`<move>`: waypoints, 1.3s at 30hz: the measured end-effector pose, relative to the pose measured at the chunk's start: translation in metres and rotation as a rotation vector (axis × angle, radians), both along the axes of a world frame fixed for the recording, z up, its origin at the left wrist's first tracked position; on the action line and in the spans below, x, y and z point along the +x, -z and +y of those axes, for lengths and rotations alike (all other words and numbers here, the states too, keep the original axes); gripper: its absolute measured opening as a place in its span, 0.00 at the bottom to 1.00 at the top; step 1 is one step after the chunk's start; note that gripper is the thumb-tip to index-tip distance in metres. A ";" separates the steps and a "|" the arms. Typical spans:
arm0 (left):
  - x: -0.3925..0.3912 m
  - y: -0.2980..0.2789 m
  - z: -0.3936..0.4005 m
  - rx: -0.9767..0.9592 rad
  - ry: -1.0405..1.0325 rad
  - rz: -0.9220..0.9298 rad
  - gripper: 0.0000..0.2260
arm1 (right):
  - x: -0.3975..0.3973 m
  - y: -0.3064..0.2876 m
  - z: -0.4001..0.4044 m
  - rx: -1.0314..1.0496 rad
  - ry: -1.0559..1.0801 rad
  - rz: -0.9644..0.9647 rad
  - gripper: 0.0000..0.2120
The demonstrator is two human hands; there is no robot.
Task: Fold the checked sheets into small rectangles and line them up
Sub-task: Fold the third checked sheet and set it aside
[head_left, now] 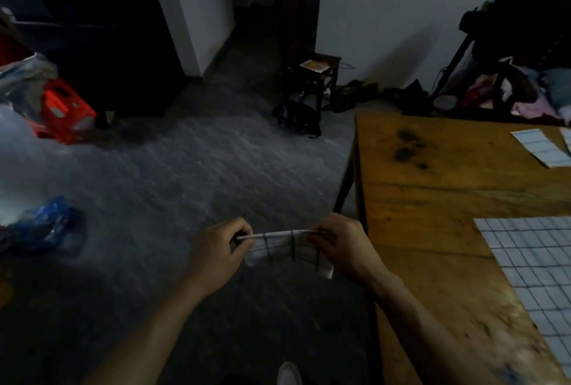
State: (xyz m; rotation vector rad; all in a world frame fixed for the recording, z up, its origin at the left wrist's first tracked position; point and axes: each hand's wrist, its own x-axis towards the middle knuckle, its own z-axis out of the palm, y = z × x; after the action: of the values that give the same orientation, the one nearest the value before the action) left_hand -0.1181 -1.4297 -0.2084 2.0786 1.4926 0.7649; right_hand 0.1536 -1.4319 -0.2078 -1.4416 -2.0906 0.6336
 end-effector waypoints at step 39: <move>0.120 0.000 0.713 -0.077 0.525 -0.013 0.05 | 0.104 0.046 0.583 -0.157 0.440 -0.106 0.03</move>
State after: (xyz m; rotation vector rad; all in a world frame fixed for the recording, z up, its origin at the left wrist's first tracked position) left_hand 0.0024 -0.7167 -0.2087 2.2509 0.8820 0.5034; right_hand 0.2574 -0.8492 -0.2537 -1.9832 -1.7388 0.5602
